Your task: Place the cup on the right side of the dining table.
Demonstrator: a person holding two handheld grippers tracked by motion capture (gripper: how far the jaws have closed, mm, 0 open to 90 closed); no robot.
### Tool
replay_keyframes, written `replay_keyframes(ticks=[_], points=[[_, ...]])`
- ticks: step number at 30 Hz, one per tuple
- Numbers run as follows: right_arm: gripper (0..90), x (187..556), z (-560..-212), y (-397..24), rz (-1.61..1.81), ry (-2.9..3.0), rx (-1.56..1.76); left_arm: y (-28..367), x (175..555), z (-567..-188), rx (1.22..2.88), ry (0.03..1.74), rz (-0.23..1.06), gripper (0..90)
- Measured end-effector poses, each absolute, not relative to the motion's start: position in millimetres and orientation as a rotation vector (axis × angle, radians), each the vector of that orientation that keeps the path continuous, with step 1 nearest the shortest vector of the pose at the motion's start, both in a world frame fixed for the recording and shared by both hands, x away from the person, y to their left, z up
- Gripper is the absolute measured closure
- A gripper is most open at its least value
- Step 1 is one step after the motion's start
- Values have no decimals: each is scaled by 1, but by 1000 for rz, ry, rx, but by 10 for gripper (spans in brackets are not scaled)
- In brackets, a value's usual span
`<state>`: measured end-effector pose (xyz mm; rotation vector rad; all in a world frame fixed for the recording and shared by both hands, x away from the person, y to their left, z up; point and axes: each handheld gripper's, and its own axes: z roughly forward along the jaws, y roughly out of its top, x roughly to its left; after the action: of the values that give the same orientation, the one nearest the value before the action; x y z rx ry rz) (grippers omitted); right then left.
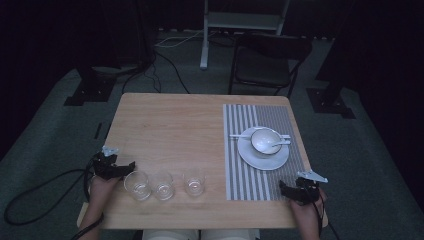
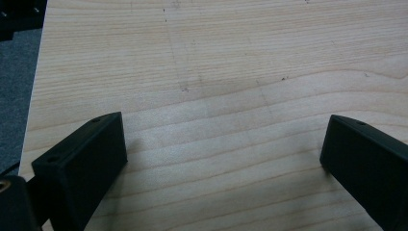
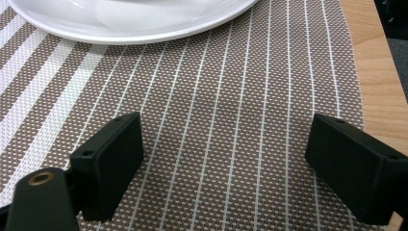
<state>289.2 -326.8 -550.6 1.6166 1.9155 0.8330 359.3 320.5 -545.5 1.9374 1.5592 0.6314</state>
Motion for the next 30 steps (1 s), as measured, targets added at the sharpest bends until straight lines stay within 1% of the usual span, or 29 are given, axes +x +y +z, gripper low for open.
replay_keyframes(ticks=[12, 21, 27, 30], points=[[127, 290, -549, -329, 828, 1957, 1605, 321, 359, -546, 1938, 1557, 630, 27], [128, 282, -543, -338, 830, 1970, 1611, 320, 359, -546, 1949, 1541, 626, 27], [128, 279, -535, -331, 839, 1989, 1561, 320, 359, -546, 1951, 1540, 625, 27], [128, 276, -525, -321, 877, 2015, 1510, 320, 359, -546, 1950, 1540, 625, 27]])
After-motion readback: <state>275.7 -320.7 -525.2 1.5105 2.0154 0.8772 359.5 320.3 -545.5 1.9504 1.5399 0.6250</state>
